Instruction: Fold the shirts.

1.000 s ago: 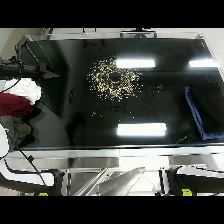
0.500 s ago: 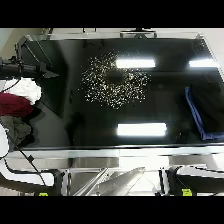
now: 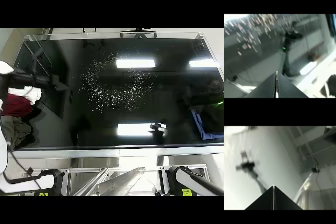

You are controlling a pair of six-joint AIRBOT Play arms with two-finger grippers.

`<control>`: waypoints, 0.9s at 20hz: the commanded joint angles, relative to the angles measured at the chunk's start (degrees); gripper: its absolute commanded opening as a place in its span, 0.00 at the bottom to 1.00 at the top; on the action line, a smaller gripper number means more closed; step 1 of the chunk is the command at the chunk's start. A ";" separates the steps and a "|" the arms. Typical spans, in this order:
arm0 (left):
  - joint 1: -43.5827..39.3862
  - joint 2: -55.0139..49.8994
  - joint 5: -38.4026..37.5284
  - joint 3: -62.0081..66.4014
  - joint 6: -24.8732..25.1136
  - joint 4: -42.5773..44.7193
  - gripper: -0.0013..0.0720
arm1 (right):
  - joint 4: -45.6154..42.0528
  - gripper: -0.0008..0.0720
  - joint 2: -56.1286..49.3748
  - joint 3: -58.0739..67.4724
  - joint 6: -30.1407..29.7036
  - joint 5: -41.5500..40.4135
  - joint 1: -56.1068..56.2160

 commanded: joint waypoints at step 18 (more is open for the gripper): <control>-9.99 33.90 12.37 -37.73 -2.38 0.22 0.03 | 4.15 0.04 10.49 -16.39 -4.22 -10.58 21.31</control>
